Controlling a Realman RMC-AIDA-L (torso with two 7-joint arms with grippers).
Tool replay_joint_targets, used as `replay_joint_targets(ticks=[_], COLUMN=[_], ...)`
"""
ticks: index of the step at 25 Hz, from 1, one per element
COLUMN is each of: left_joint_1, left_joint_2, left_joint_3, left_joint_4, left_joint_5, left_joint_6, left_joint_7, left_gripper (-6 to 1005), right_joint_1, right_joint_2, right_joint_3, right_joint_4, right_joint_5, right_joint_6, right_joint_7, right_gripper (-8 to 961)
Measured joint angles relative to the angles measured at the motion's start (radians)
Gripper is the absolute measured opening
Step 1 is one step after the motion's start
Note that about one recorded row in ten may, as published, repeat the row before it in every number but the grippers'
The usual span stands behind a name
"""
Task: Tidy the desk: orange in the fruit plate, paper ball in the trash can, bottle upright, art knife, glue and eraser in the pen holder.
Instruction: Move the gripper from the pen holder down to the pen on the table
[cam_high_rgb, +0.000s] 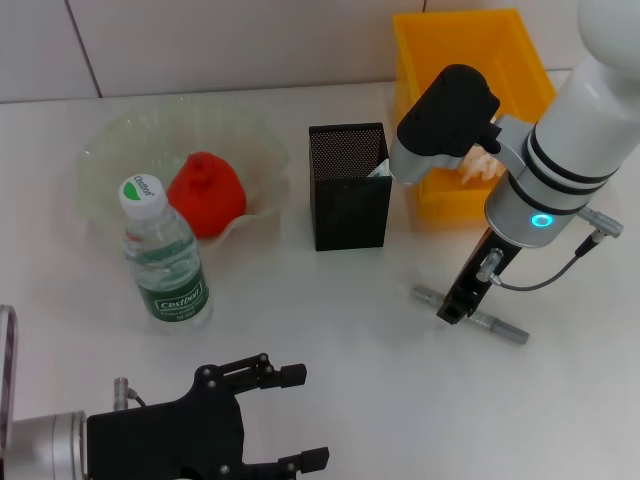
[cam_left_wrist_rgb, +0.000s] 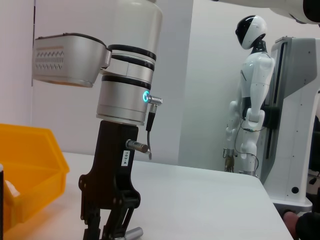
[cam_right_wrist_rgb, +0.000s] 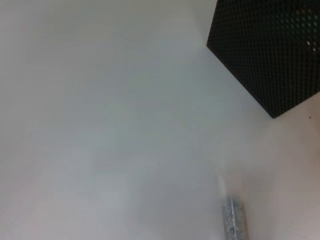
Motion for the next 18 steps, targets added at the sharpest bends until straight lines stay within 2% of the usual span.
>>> replay_joint_targets(ticks=[12, 17, 18], left_joint_1=[0.001, 0.003, 0.003], left_joint_2=[0.000, 0.000, 0.000], left_joint_3=[0.000, 0.000, 0.000], left_joint_4=[0.000, 0.002, 0.002], left_joint_5=[0.000, 0.000, 0.000], left_joint_6=[0.000, 0.000, 0.000], left_joint_7=[0.000, 0.000, 0.000], left_gripper=[786, 787, 787], right_joint_1=[0.008, 0.006, 0.006], right_joint_2=[0.000, -0.002, -0.002], right_joint_3=[-0.026, -0.026, -0.026], right_joint_4=[0.016, 0.011, 0.014], right_joint_5=[-0.003, -0.001, -0.001], right_joint_6=[0.010, 0.012, 0.012], right_joint_7=[0.003, 0.001, 0.001], right_gripper=[297, 147, 143])
